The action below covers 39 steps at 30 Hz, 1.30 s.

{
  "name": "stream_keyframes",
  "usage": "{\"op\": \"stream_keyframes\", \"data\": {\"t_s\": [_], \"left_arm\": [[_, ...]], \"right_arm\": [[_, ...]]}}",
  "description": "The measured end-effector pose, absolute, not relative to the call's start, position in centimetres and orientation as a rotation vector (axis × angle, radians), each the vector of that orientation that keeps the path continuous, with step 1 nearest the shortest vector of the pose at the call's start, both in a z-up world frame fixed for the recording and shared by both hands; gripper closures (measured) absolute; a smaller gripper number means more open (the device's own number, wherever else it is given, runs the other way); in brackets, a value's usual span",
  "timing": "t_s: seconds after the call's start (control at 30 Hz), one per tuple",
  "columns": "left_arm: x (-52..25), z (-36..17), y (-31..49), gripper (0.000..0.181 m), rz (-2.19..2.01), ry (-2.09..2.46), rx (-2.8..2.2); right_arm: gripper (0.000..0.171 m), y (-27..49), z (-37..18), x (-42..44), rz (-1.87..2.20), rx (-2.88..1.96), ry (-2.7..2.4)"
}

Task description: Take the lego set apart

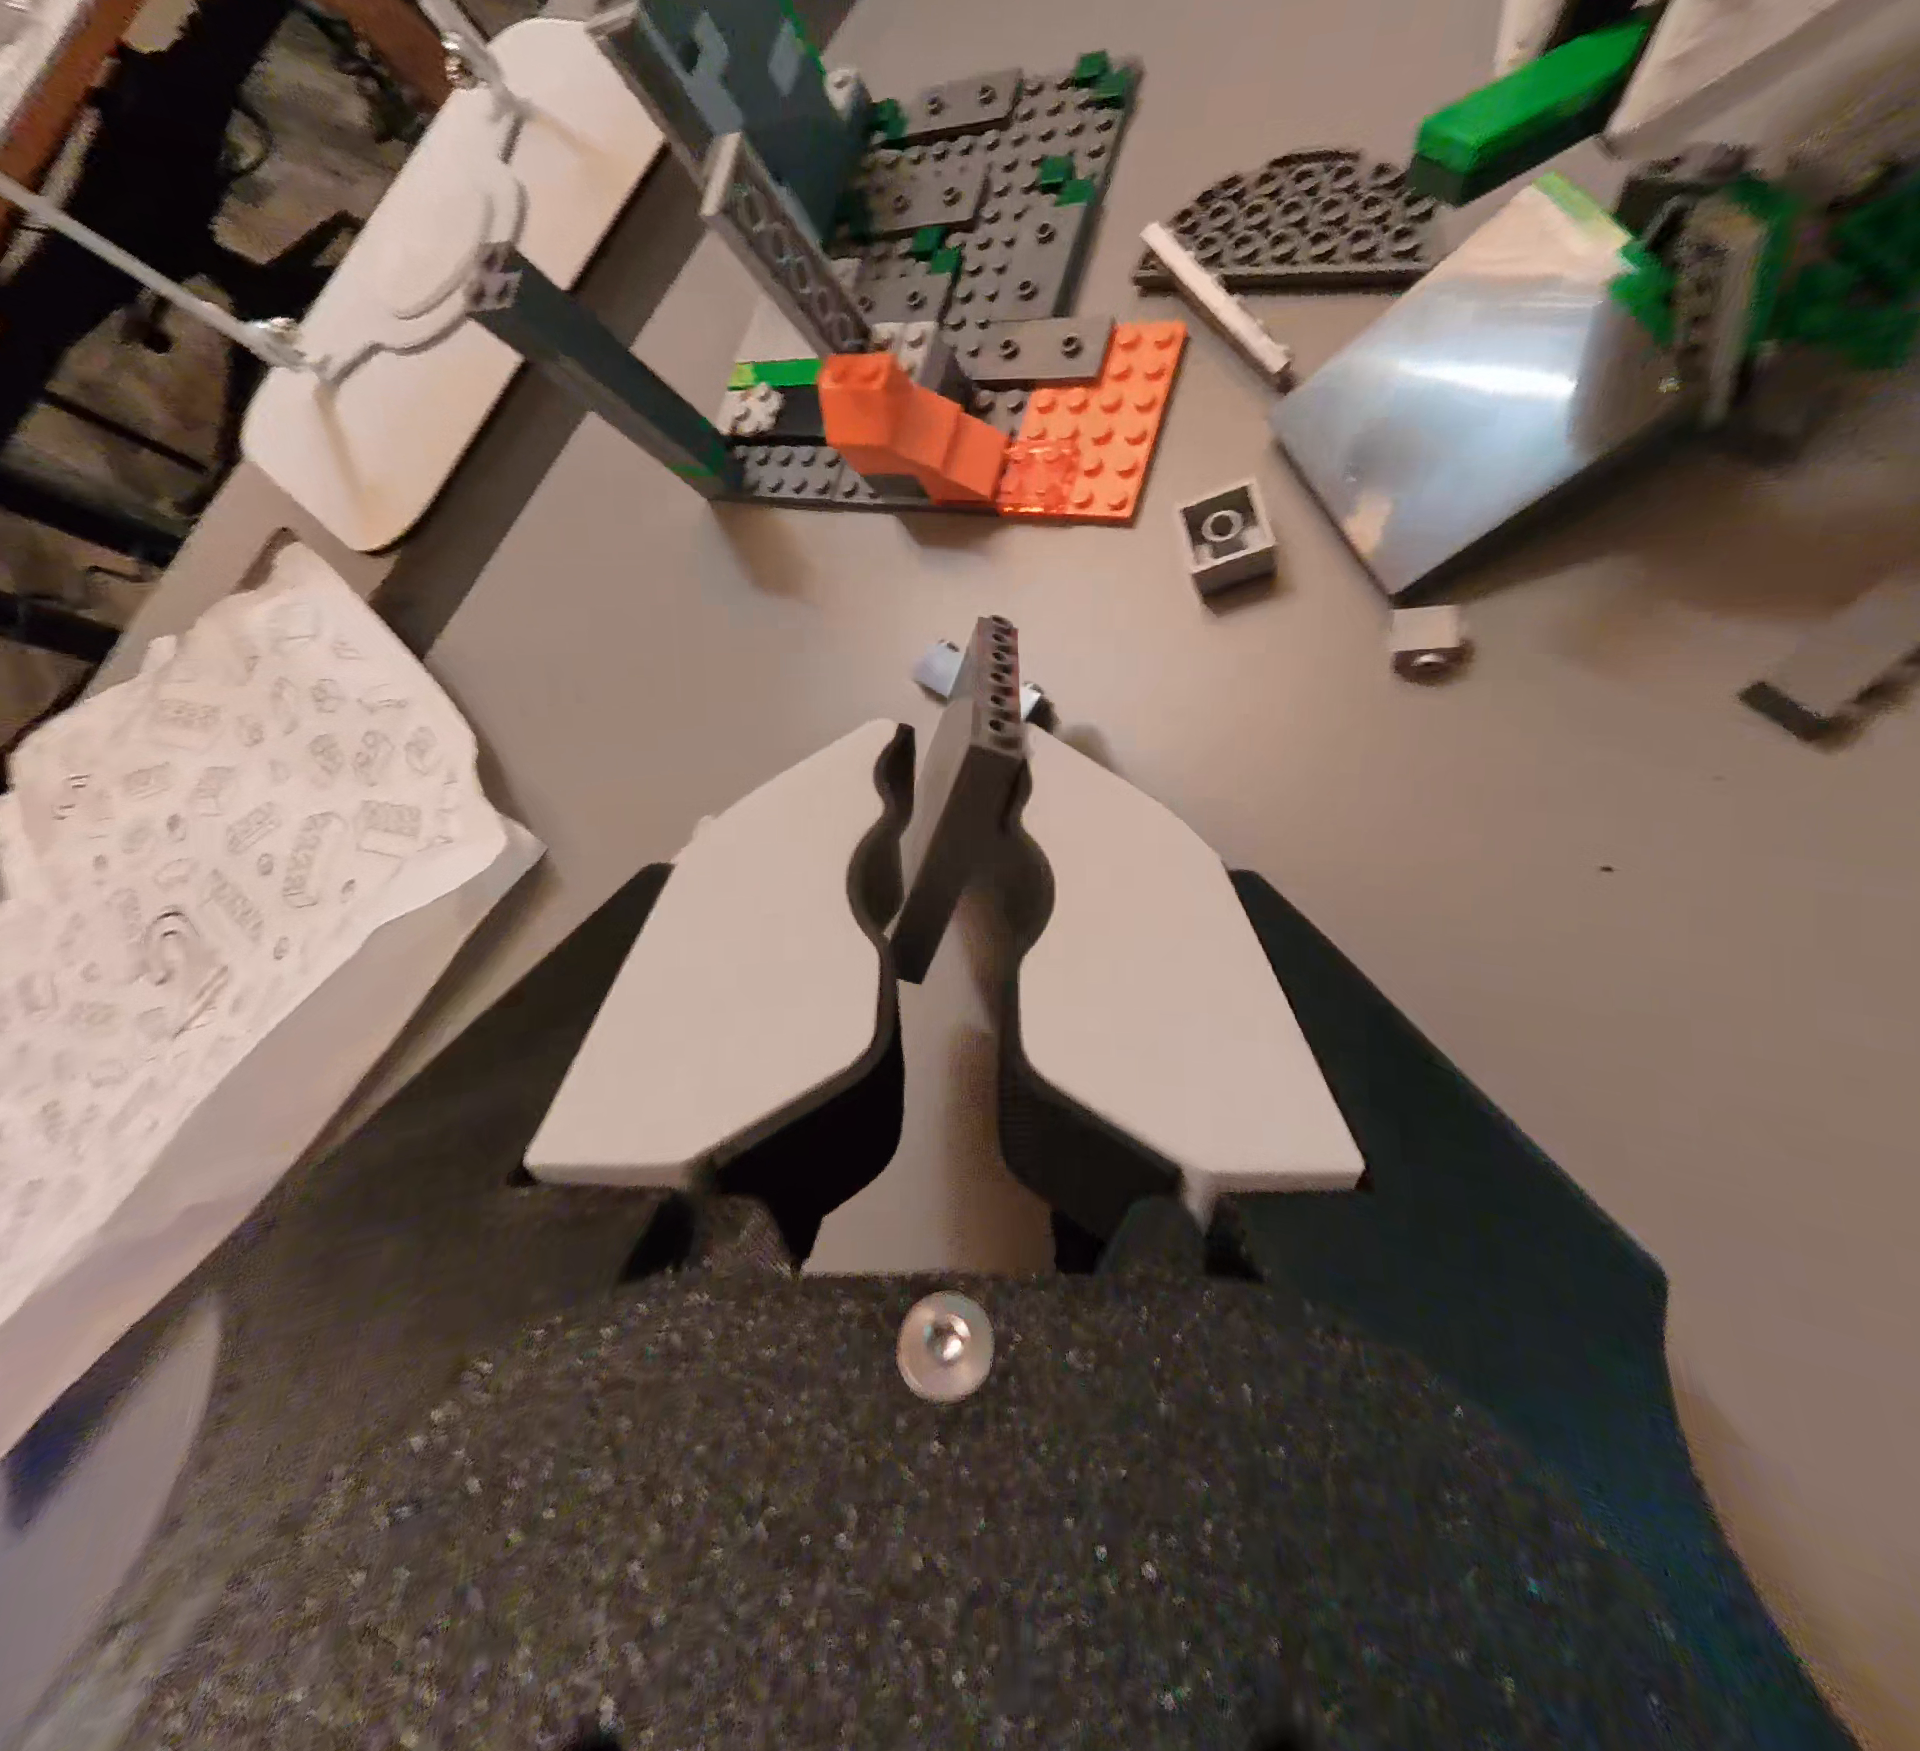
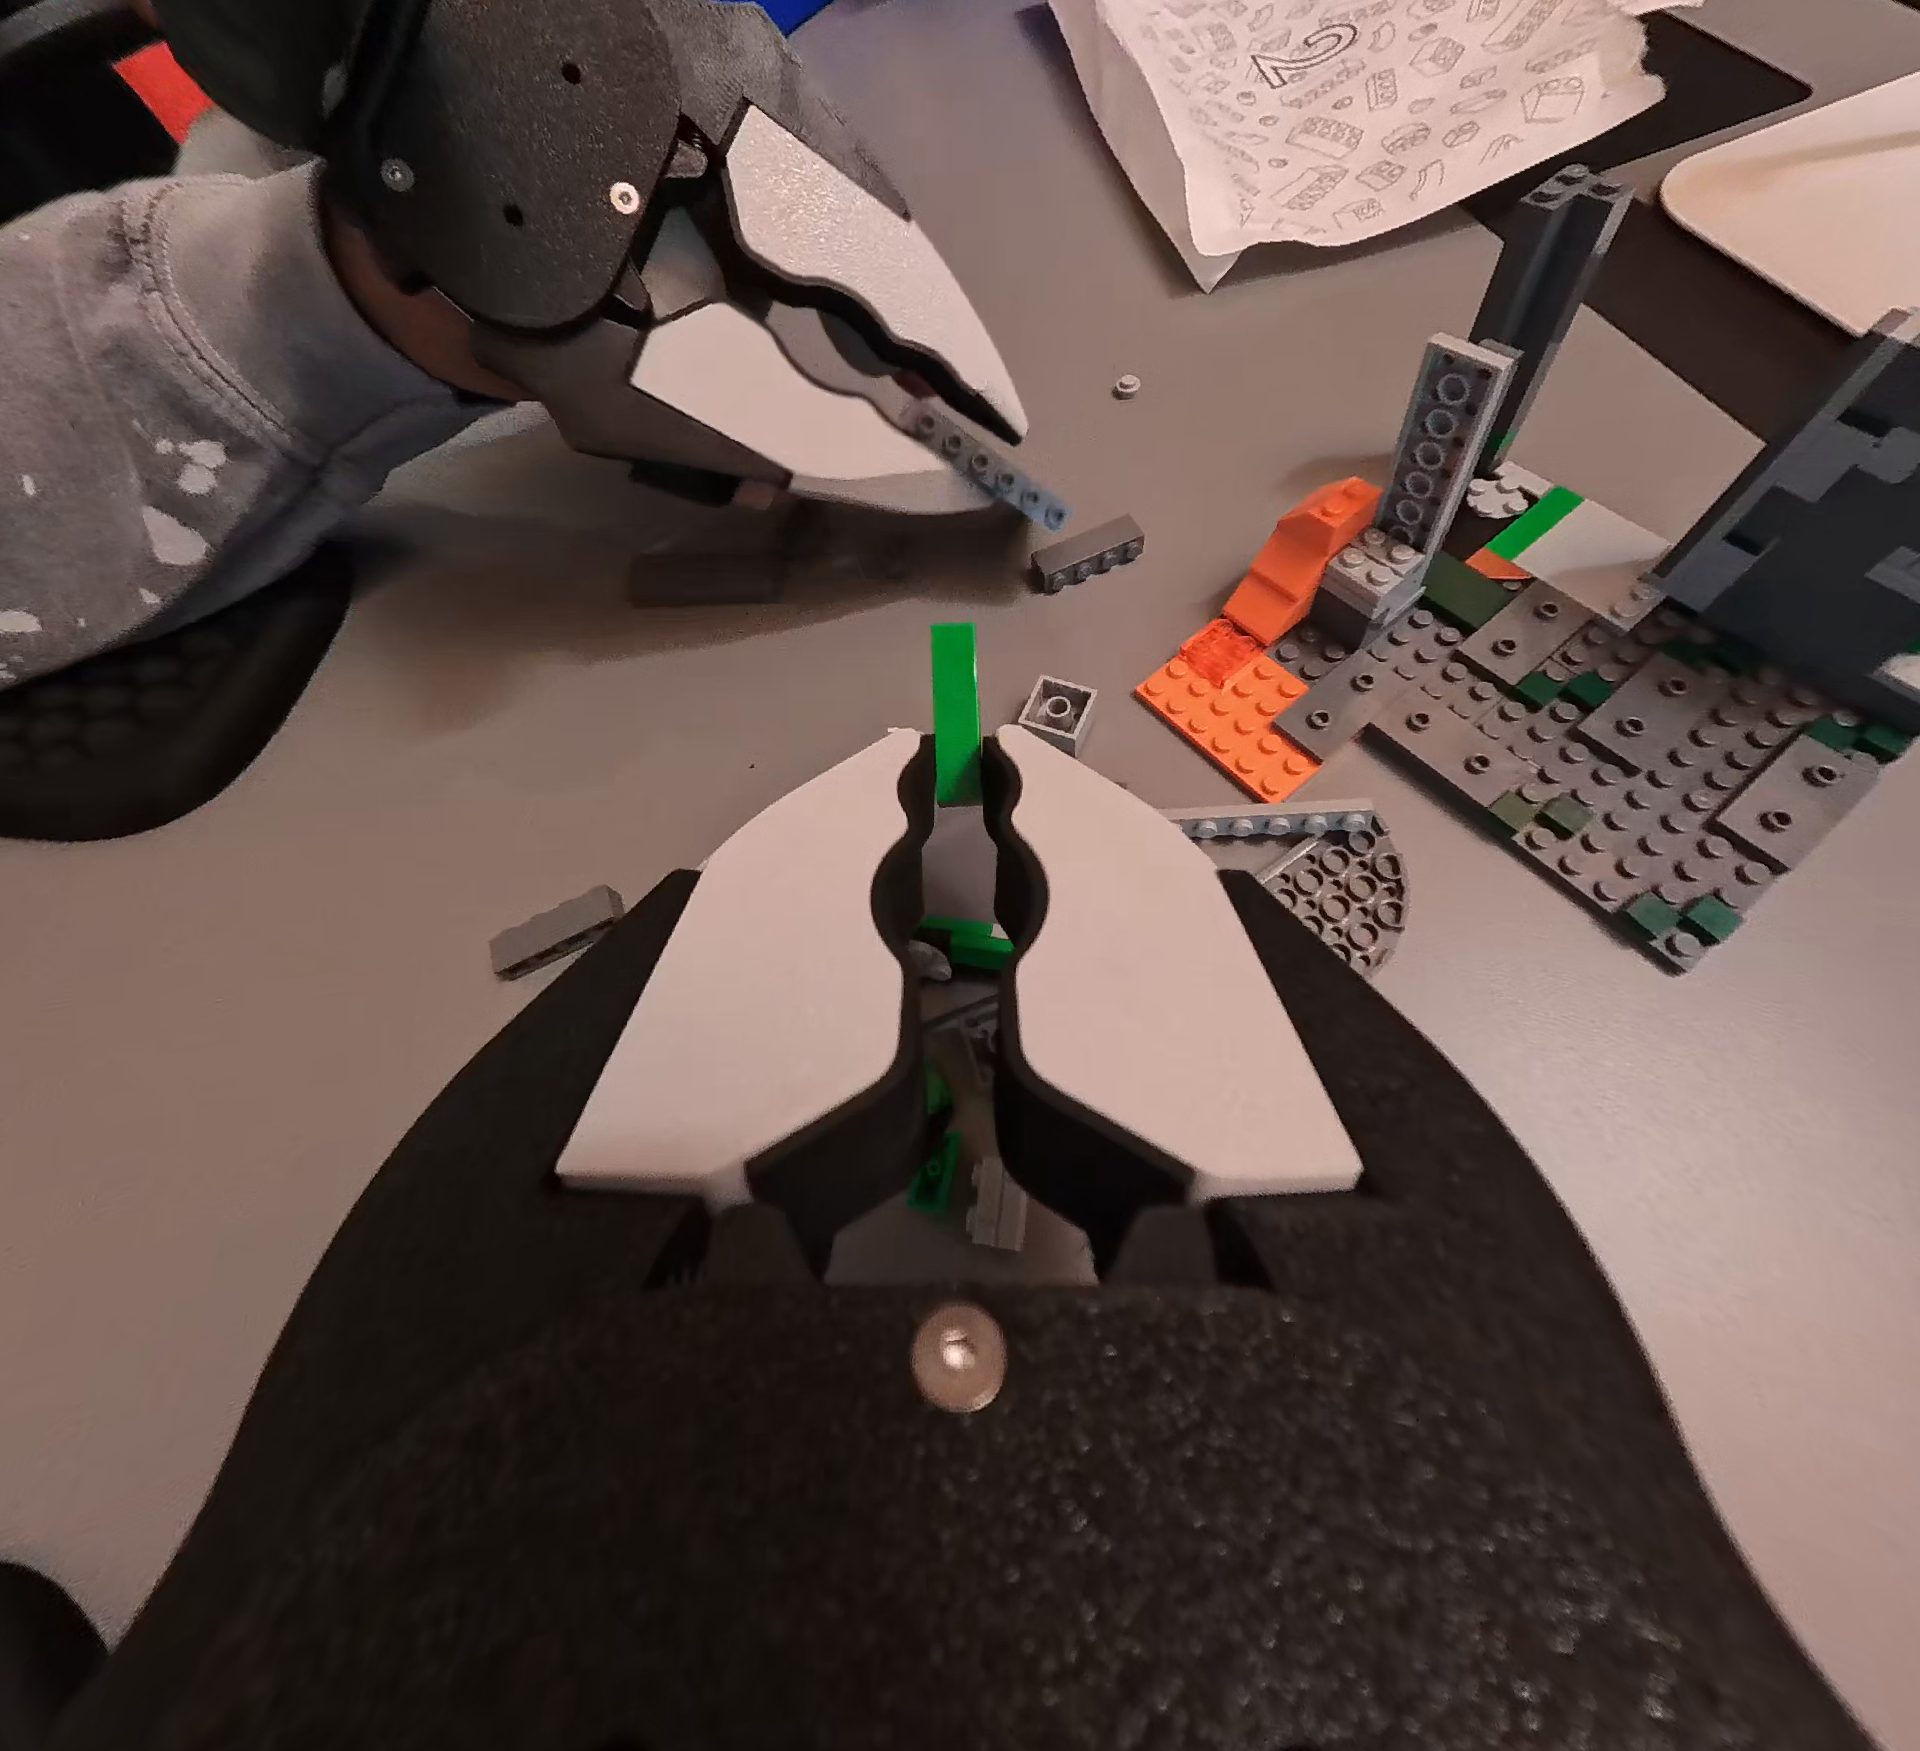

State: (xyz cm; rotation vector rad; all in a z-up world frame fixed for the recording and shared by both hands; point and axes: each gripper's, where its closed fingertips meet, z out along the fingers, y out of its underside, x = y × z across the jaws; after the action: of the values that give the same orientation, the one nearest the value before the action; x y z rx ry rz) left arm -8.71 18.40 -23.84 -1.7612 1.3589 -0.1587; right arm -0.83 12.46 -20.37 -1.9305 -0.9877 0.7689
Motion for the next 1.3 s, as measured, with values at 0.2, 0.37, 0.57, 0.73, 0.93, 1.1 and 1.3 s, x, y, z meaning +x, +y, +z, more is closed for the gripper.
{"op": "stream_keyframes", "data": {"t_s": [0.2, 0.37, 0.57, 0.73, 0.93, 1.1, 1.3], "left_arm": [[-7.8, -21.8, 17.2, 0.154, -0.463, 1.285, -1.756], [-7.5, -20.6, 16.1, 0.153, -0.634, 1.27, -1.714], [-5.0, -18.4, 12.2, 0.155, -0.934, 1.327, -1.58], [-3.1, -16.6, 9.4, 0.158, -1.215, 1.296, -1.497], [-3.0, -14.9, 8.9, 0.164, -1.312, 1.236, -1.432], [-3.0, -14.6, 8.1, 0.173, -1.294, 1.292, -1.387], [-3.1, -14.5, 7.6, 0.173, -1.248, 1.347, -1.376]], "right_arm": [[0.163, 12.2, -20.0, -1.2, 0.807, -1.913, -0.991], [0.163, 12.1, -20.0, -1.3, 0.831, -1.91, -0.987], [0.163, 11.5, -19.0, -2.0, 0.913, -1.855, -0.986], [0.163, 9.9, -16.0, -3.0, 1.158, -1.696, -0.96], [0.163, 8.5, -15.2, -3.7, 1.244, -1.635, -1.004], [0.162, 8.2, -15.1, -3.8, 1.269, -1.628, -1.016], [0.159, 7.9, -14.2, -3.7, 1.252, -1.568, -1.03]]}}
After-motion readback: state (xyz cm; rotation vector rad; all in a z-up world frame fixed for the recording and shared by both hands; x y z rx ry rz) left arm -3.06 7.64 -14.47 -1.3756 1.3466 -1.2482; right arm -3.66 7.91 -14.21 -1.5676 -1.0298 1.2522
